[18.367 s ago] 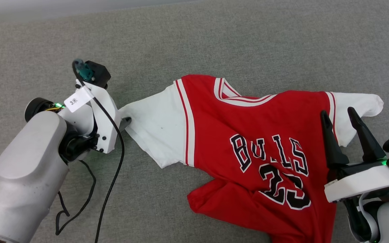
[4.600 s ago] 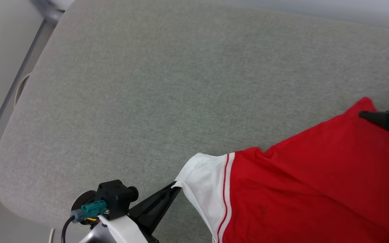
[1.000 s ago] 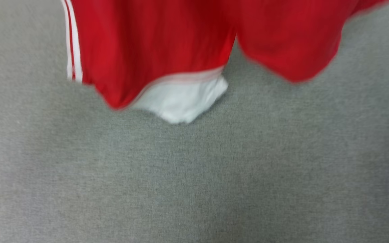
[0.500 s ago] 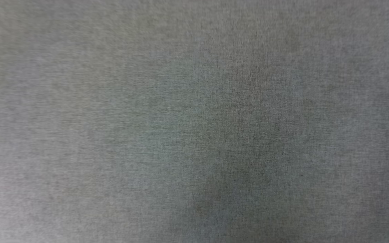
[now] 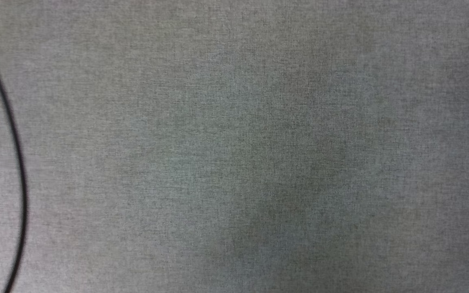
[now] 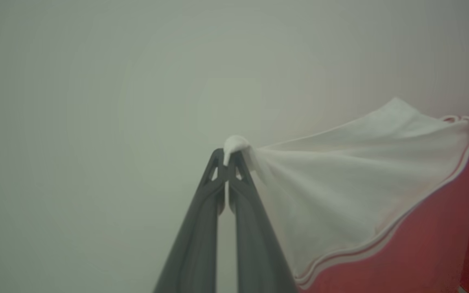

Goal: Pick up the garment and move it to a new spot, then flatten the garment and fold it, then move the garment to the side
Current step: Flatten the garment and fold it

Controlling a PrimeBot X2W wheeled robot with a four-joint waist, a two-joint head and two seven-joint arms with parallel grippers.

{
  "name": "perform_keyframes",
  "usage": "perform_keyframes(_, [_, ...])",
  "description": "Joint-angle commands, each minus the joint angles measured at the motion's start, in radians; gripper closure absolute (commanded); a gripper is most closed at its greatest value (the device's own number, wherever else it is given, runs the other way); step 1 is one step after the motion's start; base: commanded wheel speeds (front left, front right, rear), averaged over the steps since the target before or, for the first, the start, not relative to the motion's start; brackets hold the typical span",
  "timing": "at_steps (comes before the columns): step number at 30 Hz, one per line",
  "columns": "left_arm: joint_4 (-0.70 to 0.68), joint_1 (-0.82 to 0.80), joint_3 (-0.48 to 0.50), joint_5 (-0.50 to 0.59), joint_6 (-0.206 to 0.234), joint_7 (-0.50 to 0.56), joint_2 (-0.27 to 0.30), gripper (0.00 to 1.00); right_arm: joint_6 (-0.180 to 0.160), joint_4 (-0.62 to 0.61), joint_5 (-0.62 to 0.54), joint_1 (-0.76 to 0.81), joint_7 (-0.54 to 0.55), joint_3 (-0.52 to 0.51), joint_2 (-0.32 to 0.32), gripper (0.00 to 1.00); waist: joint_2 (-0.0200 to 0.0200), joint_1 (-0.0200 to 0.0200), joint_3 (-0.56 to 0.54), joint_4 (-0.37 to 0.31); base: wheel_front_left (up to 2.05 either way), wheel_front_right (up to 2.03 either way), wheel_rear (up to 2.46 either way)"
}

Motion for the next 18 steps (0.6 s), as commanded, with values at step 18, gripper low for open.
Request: perform_keyframes(18, [-0.285,0.759,0.016,-0.071,0.037,-0.039,-0.043,1.0,-0.002,0.092,0.177,0.5,-0.089,0.114,0.007,1.0,0.0,-0.0002,-0.218,0.02,0.0,0.0,0.0])
